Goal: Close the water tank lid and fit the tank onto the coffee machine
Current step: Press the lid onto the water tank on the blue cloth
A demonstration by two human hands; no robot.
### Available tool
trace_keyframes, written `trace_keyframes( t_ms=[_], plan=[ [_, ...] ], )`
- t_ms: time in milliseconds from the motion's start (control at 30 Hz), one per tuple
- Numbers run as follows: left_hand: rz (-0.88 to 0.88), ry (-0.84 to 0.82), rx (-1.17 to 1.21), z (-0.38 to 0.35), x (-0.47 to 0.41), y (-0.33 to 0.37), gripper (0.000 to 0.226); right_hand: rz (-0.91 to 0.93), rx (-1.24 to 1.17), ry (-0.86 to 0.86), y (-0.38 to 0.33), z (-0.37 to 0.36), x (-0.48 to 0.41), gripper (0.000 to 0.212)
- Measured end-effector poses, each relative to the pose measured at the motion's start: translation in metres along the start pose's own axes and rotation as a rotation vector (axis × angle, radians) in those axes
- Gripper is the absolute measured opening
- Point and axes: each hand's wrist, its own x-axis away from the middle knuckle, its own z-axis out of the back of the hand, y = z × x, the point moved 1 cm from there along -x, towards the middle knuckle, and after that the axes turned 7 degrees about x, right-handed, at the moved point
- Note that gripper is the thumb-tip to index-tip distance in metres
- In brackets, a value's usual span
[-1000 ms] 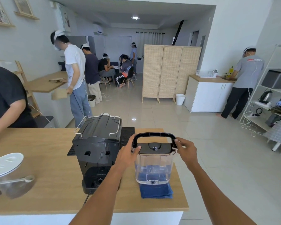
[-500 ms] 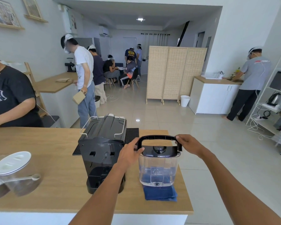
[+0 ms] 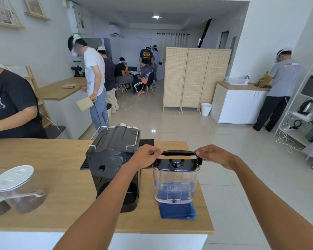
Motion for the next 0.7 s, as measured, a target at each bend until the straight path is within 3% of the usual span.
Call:
trace_keyframes(
  t_ms=[200, 367, 500, 633, 700],
  plan=[
    [-0.083, -0.115, -0.222, 0.007, -0.003, 0.009, 0.030, 0.116, 0.132, 0.108, 0.003, -0.008, 0.009, 0.026],
    [-0.144, 0.089, -0.239, -0.013, 0.020, -0.009, 0.034, 0.207, 0.196, 0.362, 0.025, -0.036, 0.022, 0.023],
    [-0.058, 0.164, -0.095, -0.032, 0.037, -0.028, 0.043, 0.327, 0.348, 0.489, 0.045, -0.059, 0.030, 0.028],
    [0.171, -0.115, 0.140, -0.040, 0.038, -0.033, 0.081, 0.299, 0.438, 0.496, 0.062, -0.072, 0.032, 0.030],
    [0.186, -0.160, 0.174, -0.041, 0.035, -0.037, 0.084, 0.284, 0.492, 0.496, 0.067, -0.078, 0.030, 0.039]
  ],
)
